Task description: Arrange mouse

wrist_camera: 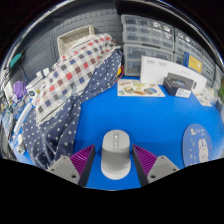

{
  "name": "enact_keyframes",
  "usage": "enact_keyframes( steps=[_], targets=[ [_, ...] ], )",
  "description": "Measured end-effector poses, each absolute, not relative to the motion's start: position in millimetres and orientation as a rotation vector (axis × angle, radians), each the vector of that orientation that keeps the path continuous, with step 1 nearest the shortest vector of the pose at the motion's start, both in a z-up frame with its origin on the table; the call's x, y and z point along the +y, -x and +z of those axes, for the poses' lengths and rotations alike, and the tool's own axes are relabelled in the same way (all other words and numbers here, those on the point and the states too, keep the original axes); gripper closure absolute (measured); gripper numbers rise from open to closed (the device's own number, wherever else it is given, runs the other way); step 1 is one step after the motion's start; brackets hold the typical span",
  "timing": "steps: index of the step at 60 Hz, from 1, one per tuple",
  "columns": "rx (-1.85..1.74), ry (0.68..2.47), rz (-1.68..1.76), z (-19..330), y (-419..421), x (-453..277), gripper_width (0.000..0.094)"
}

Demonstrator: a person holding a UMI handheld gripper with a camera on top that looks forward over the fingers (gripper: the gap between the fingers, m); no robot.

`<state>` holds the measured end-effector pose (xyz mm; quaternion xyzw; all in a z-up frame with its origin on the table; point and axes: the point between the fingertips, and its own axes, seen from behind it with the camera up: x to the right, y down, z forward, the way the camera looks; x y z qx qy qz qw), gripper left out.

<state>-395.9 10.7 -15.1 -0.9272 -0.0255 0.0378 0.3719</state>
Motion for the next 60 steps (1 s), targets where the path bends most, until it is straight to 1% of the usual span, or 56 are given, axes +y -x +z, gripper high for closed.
enact_keyframes(
  steps=[2, 3, 4, 5, 7, 13, 17, 18, 19, 20, 21, 33, 37, 48, 52, 54, 57, 60],
  targets=[
    [-0.071, 2.370, 0.075, -15.0, 393.7, 15.0, 0.0233],
    [-0.072, 2.374, 0.065, -16.3, 392.5, 15.8, 0.0271],
    [-0.072, 2.379, 0.051, -17.2, 390.3, 16.4, 0.0278],
    [-0.075, 2.376, 0.036, -16.8, 388.0, 18.0, 0.0339],
    [-0.080, 2.373, 0.045, -17.2, 390.7, 19.3, 0.0423],
    [-0.059, 2.370, 0.052, -17.4, 388.6, 19.0, 0.0468],
    [-0.066, 2.376, 0.048, -18.0, 388.0, 18.2, 0.0543],
    [-0.073, 2.376, 0.047, -18.0, 388.0, 18.4, 0.0542],
    [-0.078, 2.377, 0.047, -17.9, 387.8, 18.5, 0.0578],
    [-0.082, 2.379, 0.049, -18.2, 388.1, 18.3, 0.0574],
    [-0.083, 2.378, 0.053, -17.8, 388.4, 18.3, 0.0602],
    [-0.175, 2.418, 0.122, -13.1, 389.5, 13.8, 0.0605],
    [-0.222, 2.380, 0.127, 17.0, 380.6, 13.8, 0.0604],
    [-0.205, 2.161, 0.110, 156.2, 304.4, 32.2, 0.0602],
    [-0.179, 2.095, 0.102, 197.2, 265.2, 34.5, 0.0601],
    [-0.167, 2.073, 0.088, 210.5, 244.1, 34.4, 0.0602],
    [-0.146, 2.053, 0.052, 220.5, 212.1, 34.7, 0.0602],
    [-0.125, 2.060, 0.036, 219.9, 181.2, 32.7, 0.0602]
  ],
)
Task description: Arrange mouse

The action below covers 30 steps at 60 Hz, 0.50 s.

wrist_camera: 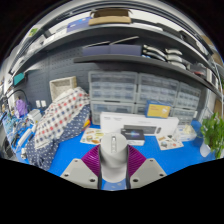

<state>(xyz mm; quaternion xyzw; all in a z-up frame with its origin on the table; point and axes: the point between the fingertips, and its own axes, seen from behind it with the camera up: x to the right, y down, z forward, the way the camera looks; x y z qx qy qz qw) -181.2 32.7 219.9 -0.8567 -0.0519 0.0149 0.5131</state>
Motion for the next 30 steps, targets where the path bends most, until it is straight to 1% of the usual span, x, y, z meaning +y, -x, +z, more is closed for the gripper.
enact_keyframes(
  steps=[4, 9, 13, 18, 22, 30],
  targets=[
    [-0.088, 2.082, 0.030, 202.7, 145.8, 29.4, 0.0603],
    [-0.048, 2.149, 0.006, 164.6, 108.6, 24.0, 0.0604],
    [-0.020, 2.215, 0.000, 126.7, 89.6, 15.7, 0.0604],
    [-0.030, 2.293, -0.001, 78.4, 82.6, 3.8, 0.0605],
    [-0.044, 2.351, 0.016, 46.6, 84.7, -6.0, 0.0606],
    [-0.056, 2.421, 0.041, 3.8, 92.9, -18.2, 0.0591]
  ],
)
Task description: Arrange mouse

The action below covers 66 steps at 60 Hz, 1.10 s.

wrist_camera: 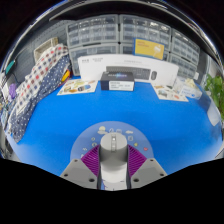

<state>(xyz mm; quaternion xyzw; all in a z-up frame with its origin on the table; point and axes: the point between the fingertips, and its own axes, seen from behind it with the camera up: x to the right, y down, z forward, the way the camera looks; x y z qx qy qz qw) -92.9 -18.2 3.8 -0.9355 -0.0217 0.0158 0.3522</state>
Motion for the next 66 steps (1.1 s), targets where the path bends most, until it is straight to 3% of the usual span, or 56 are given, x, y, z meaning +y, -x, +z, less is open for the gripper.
enact_keyframes(
  steps=[4, 24, 27, 30, 31, 35, 57, 66],
  targets=[
    [-0.066, 2.444, 0.045, -10.9, 97.2, -23.1, 0.0569],
    [-0.039, 2.399, 0.015, -11.6, 96.5, -18.8, 0.0421],
    [-0.047, 2.415, 0.006, -11.8, 95.3, -20.4, 0.0329],
    [-0.059, 2.437, -0.014, -9.7, 91.3, -24.1, 0.0159],
    [-0.063, 2.440, -0.023, -7.6, 90.2, -25.2, 0.0149],
    [-0.074, 2.428, -0.035, 6.5, 91.3, -28.8, 0.0104],
    [0.010, 2.267, -0.032, 144.9, 104.4, -91.2, 0.0103],
    [0.022, 2.229, -0.068, 181.9, 101.4, -121.5, 0.0104]
  ],
)
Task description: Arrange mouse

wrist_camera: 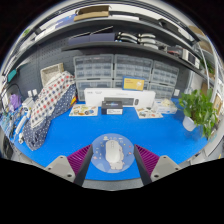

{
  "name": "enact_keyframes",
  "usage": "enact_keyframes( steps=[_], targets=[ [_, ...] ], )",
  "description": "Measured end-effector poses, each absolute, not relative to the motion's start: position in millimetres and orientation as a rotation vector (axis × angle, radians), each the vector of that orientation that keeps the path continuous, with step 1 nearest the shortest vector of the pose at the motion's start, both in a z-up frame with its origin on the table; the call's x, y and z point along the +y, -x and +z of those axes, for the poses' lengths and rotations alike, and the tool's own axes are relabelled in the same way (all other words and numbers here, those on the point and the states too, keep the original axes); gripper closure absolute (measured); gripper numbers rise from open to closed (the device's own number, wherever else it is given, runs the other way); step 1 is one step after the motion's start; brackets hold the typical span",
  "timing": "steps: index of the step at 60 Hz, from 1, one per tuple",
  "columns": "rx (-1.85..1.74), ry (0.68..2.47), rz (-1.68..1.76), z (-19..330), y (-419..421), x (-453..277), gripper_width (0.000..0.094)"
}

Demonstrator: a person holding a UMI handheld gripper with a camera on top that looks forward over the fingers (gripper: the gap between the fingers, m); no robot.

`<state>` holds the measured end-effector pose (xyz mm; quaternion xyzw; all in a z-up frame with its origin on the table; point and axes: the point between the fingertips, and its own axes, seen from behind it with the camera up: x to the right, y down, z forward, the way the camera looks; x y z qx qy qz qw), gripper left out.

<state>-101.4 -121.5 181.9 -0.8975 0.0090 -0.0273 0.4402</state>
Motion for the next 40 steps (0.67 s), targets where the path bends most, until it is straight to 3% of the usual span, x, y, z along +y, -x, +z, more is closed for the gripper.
enact_keyframes(
  steps=[40],
  targets=[
    [0.034, 2.182, -0.038, 218.5, 113.5, -174.4, 0.0107]
  ],
)
